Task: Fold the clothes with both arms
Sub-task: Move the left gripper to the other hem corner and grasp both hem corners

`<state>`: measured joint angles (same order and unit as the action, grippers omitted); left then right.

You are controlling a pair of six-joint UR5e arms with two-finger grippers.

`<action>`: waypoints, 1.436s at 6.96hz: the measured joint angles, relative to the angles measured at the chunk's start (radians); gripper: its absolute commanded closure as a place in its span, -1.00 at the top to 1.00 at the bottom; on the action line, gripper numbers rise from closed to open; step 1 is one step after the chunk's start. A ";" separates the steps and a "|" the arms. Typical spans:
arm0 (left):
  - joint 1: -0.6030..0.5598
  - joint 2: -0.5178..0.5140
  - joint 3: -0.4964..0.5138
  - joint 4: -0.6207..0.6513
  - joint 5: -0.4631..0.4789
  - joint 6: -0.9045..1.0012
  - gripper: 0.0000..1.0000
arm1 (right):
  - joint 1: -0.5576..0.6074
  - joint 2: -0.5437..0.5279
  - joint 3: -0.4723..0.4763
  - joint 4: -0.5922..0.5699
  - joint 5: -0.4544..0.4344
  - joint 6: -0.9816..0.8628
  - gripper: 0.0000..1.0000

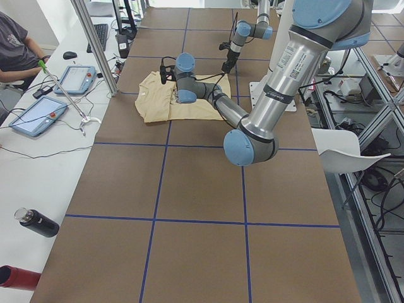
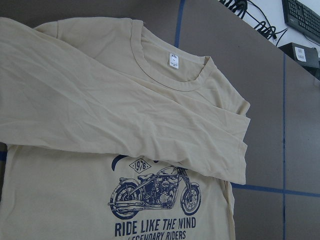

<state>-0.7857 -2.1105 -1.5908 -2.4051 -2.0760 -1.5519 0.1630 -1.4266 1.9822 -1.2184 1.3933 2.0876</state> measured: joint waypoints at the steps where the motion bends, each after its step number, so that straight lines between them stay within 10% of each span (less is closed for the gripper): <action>1: 0.000 0.000 0.000 -0.001 0.000 -0.005 0.89 | -0.004 0.000 0.000 -0.001 0.000 0.006 -0.76; 2: 0.000 0.000 0.000 -0.003 0.000 -0.013 0.89 | -0.007 0.000 0.002 -0.001 0.000 0.011 -1.00; 10: 0.002 0.024 -0.004 -0.003 0.008 -0.049 0.88 | -0.001 -0.040 0.064 -0.002 0.003 0.017 -1.00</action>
<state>-0.7833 -2.0868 -1.5953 -2.4077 -2.0684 -1.6013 0.1619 -1.4668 2.0464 -1.2204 1.3958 2.1049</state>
